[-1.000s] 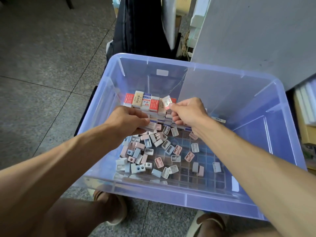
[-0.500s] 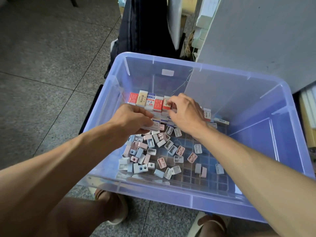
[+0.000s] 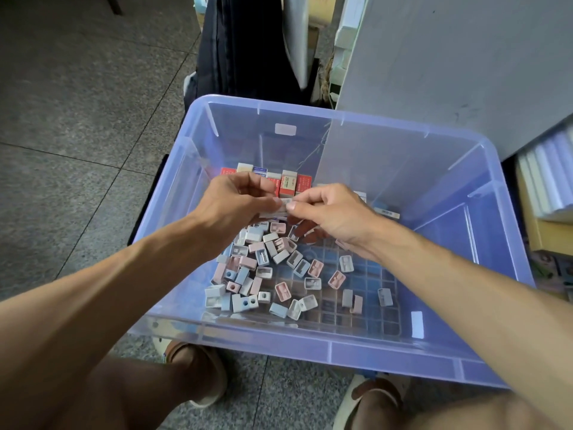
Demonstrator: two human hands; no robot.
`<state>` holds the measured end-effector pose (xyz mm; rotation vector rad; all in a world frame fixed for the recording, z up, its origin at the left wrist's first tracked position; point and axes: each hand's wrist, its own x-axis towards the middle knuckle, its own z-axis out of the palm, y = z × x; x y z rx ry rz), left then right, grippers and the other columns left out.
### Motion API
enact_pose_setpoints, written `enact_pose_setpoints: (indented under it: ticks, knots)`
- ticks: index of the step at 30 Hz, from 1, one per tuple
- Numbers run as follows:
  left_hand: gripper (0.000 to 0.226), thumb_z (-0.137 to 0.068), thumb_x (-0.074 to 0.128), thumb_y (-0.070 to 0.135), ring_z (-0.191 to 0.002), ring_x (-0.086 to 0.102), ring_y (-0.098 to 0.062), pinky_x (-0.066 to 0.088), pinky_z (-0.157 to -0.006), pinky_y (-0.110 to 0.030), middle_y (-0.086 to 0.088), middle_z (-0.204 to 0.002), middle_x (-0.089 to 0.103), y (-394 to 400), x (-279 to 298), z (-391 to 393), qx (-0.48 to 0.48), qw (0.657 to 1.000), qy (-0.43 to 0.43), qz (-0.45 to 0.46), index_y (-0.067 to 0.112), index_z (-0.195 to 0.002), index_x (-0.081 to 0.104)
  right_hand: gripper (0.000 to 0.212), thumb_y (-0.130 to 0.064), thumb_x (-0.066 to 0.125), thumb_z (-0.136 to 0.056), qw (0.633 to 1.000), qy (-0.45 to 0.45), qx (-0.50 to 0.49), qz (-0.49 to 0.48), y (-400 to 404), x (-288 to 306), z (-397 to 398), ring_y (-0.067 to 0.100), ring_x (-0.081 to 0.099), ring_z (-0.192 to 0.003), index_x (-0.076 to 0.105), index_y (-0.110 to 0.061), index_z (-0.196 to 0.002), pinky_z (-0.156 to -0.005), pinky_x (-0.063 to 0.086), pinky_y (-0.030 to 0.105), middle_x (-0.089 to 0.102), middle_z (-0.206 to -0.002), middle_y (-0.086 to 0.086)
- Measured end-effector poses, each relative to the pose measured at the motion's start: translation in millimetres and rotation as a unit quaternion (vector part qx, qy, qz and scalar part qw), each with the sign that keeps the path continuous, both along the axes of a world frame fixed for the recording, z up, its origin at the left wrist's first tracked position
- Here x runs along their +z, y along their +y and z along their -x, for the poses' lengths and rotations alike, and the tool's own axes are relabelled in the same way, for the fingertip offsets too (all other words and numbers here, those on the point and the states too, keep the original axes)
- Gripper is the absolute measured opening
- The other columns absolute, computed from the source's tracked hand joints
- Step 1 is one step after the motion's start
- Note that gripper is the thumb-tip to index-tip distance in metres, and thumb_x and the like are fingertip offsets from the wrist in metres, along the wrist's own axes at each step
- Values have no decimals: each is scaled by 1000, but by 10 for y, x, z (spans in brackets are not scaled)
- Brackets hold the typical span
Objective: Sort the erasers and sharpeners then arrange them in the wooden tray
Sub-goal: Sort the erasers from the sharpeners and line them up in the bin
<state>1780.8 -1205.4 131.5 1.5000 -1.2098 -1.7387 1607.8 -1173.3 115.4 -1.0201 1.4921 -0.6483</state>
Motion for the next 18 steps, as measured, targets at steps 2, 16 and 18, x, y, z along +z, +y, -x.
enact_pose_setpoints:
  ticks: [2,16,18]
  knots:
    - [20,-79,70,-12,-82,62,-29,47,-99,-52,-8,-75,65,10,13,19,-17,1000,14,4,4,-86,62,11,-15,74,-89,999,-40,-23,-14,-1,19,-20,22,68,-68,73,-14,-78,-64,59,36,73,-76,10]
    - [40,-77,79,26,-96,60,-21,52,-81,-31,-2,-107,64,166,-555,-181,-454,737,-489,106,19,-111,60,10,-19,73,-86,994,90,-54,2,-28,190,405,10,58,-54,74,-9,-87,-58,54,26,65,-68,0]
    - [57,-75,81,29,-102,56,-23,49,-84,-33,-5,-116,60,162,-636,-244,-496,685,-523,108,14,-121,51,10,-20,73,-86,995,90,-42,4,-17,190,409,10,59,-57,74,-10,-88,-58,55,25,67,-73,2]
